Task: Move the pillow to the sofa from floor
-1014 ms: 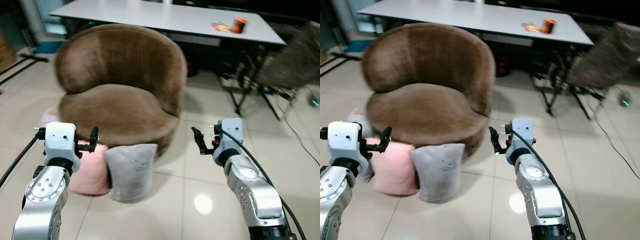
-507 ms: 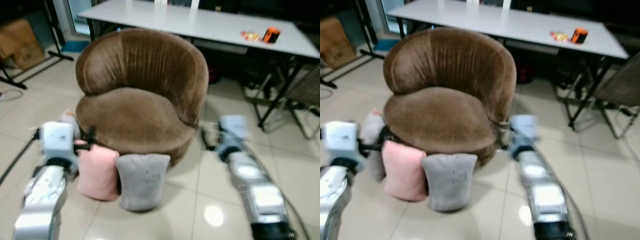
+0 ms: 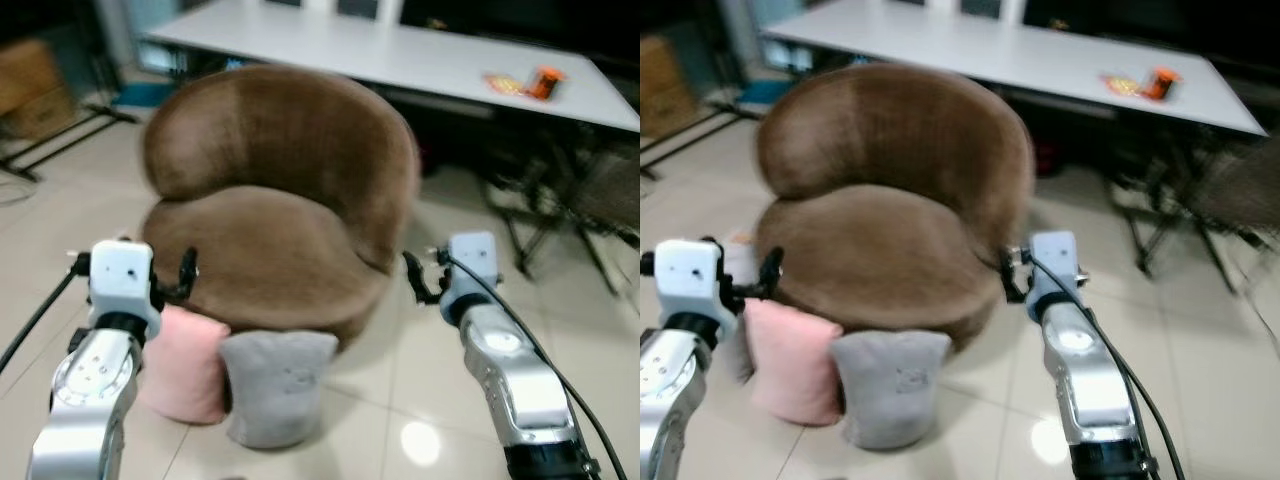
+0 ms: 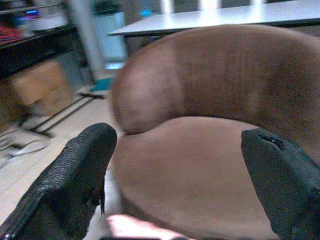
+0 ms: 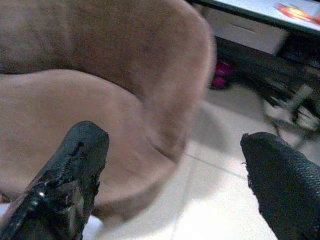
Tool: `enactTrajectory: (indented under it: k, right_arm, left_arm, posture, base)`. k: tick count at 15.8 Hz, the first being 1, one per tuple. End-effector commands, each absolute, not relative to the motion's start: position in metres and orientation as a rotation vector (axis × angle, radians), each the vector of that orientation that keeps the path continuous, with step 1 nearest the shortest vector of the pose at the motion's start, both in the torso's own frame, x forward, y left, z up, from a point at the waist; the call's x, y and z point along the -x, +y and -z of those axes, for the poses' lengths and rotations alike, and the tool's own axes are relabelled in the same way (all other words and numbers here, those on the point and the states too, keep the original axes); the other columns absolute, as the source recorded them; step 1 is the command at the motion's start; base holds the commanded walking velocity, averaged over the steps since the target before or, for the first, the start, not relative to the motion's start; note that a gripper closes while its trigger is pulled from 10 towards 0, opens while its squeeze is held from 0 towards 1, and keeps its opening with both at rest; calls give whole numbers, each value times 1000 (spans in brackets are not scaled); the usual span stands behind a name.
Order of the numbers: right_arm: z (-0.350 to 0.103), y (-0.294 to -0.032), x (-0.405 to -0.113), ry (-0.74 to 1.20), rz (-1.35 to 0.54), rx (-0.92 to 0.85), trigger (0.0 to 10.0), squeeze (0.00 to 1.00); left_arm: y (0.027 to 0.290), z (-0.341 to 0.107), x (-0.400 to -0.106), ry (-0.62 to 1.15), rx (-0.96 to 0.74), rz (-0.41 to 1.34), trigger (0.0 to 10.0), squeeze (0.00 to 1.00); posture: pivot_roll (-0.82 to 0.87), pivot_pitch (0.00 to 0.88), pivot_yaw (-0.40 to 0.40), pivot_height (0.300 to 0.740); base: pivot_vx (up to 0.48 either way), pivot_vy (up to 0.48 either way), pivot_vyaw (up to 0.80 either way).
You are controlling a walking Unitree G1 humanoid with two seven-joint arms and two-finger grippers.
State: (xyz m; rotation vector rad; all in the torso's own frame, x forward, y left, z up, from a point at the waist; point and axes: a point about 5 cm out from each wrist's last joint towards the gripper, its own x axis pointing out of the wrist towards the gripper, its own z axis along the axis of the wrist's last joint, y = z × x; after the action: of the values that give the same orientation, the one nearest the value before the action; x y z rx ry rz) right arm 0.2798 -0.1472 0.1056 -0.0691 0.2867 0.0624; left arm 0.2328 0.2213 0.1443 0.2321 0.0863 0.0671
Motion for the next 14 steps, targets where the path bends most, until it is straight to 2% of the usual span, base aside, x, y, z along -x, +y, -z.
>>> enactTrajectory:
  k: [1, 7, 10, 14]
  right_arm:
    - [-111, -134, -282, 264, -115, 62, 10000, 1000]
    - [-114, -122, -287, 237, -179, 33, 10000, 1000]
    - [-118, -130, -292, 219, -177, 25, 10000, 1000]
    - [-115, -142, -281, 215, -141, -10, 10000, 1000]
  left_arm:
    - [228, -146, -230, 85, -250, -91, 10000, 0]
    - [230, -149, -227, 69, -247, -125, 10000, 0]
    - [221, -147, -230, 66, -236, -89, 10000, 0]
    - [217, -142, -232, 85, -272, -33, 10000, 0]
  posture:
    - [19, 0, -79, 740]
    - [48, 0, -111, 740]
    - [27, 0, -93, 740]
    - [-1, 0, -59, 740]
  base:
    - [315, 0, 800]
    - [290, 0, 800]
    - [0, 0, 0]
    - [0, 0, 0]
